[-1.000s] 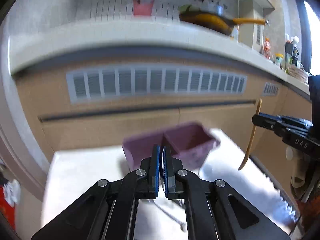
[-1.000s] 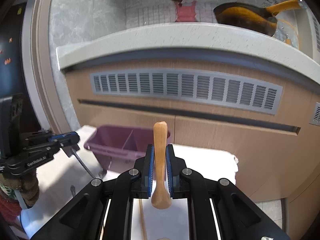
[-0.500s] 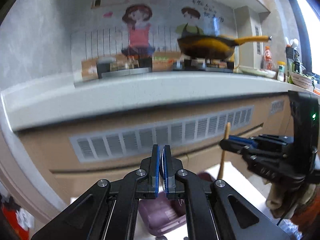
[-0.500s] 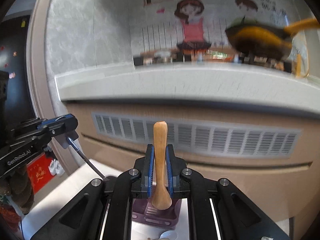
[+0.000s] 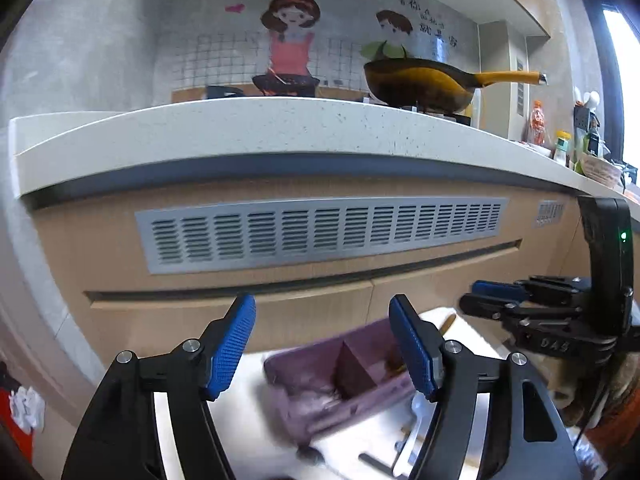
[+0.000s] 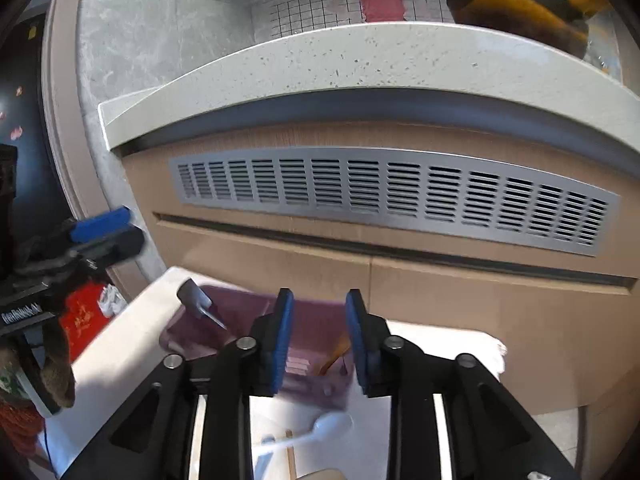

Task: Organize utensils
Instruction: 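Move the right gripper back over the table toward the white plastic spoon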

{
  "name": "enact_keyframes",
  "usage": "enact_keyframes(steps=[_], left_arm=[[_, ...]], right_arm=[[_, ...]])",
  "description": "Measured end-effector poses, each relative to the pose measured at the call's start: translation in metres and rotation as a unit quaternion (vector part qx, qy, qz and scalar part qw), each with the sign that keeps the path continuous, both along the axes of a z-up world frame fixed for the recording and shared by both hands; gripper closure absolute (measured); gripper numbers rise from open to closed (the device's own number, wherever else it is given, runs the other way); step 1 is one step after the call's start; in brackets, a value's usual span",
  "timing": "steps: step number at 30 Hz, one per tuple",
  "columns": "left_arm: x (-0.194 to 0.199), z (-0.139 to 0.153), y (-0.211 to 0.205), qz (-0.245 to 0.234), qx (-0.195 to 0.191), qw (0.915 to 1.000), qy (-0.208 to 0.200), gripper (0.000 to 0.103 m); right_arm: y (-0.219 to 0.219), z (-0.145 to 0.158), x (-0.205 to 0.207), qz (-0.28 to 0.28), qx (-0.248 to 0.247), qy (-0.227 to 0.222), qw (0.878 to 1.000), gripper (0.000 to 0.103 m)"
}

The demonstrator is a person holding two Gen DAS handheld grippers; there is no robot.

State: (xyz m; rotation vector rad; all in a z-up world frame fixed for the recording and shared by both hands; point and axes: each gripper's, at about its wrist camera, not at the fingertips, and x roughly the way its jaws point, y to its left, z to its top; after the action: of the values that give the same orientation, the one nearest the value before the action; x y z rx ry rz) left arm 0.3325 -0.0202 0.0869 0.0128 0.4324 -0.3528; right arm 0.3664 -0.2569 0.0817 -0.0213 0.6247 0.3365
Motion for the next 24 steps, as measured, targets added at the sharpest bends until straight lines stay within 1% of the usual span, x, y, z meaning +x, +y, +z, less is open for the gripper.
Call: enact_keyframes(steps=[2, 4, 6, 8, 10, 11, 12, 16, 19, 22, 24], left_arm=[[-0.014, -0.02, 0.004, 0.002, 0.015, 0.9991, 0.04, 0.033], [-0.028, -0.043, 0.007, 0.008, 0.018, 0.9967, 0.079, 0.033], [-0.046, -0.069, 0.008, 0.02, 0.021, 0.9938, 0.107, 0.033], [-0.059, -0.089, 0.007, 0.033, 0.026, 0.9912, 0.126, 0.034], [-0.065, -0.11, 0.006, 0.047, 0.022, 0.9866, 0.154, 0.038], [-0.065, -0.119, 0.005, 0.055, 0.018, 0.9831, 0.173, 0.044], [-0.064, -0.126, 0.005, 0.061, 0.012, 0.9804, 0.187, 0.046], [-0.061, -0.138, -0.002, 0.059, 0.005, 0.9767, 0.206, 0.046], [-0.06, -0.139, -0.014, 0.046, 0.014, 0.9763, 0.211, 0.047], [-0.061, -0.141, -0.023, 0.012, 0.018, 0.9766, 0.214, 0.05], [-0.058, -0.142, -0.026, -0.022, 0.014, 0.9752, 0.22, 0.051]], right_arm=[[-0.001, -0.004, -0.016, -0.001, -0.016, 0.001, 1.0, 0.075], [0.001, -0.013, -0.033, 0.002, -0.026, 0.012, 1.0, 0.075], [0.003, -0.022, -0.045, 0.009, -0.024, 0.028, 0.999, 0.075], [0.004, -0.037, -0.061, 0.02, -0.022, 0.054, 0.998, 0.075], [0.005, -0.05, -0.071, 0.022, -0.023, 0.071, 0.997, 0.075], [0.007, -0.058, -0.074, 0.025, -0.024, 0.083, 0.996, 0.075], [0.009, -0.066, -0.077, 0.027, -0.024, 0.094, 0.995, 0.075], [0.006, -0.088, -0.086, 0.016, -0.019, 0.121, 0.992, 0.075], [-0.001, -0.098, -0.088, 0.003, -0.019, 0.131, 0.991, 0.075], [-0.006, -0.105, -0.091, -0.011, -0.032, 0.13, 0.991, 0.075], [-0.009, -0.108, -0.093, -0.016, -0.035, 0.133, 0.99, 0.075]])
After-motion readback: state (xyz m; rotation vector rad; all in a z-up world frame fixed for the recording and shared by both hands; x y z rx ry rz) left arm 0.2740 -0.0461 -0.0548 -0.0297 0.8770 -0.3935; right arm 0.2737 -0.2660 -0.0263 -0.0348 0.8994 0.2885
